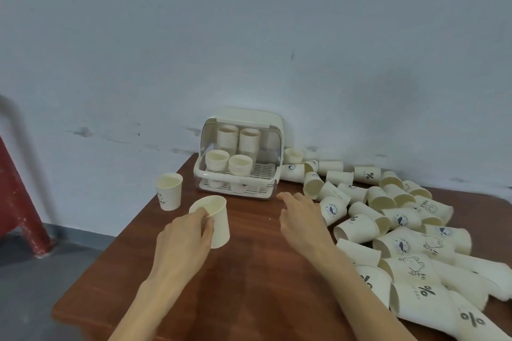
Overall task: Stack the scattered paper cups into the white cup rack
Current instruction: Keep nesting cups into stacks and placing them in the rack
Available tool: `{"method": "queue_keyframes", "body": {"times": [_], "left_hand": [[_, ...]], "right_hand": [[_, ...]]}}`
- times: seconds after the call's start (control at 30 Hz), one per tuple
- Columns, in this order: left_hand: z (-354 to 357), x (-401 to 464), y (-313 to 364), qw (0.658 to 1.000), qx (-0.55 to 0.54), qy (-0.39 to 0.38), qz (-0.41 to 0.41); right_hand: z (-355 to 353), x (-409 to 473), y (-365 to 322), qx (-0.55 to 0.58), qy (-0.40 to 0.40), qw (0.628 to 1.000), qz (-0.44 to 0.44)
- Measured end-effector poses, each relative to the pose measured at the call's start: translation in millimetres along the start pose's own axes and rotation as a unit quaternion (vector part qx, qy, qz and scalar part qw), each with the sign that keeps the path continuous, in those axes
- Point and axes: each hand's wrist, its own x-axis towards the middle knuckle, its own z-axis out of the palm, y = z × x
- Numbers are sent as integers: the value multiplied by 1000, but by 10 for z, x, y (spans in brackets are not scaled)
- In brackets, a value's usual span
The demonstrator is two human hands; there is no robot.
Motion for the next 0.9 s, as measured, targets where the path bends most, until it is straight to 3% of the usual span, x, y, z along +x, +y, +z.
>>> {"method": "queue_keyframes", "body": {"times": [0.9], "left_hand": [[450,-133,1091,981,-139,-53,125]], "right_hand": [[-337,-567,839,9,38,989,140]]}}
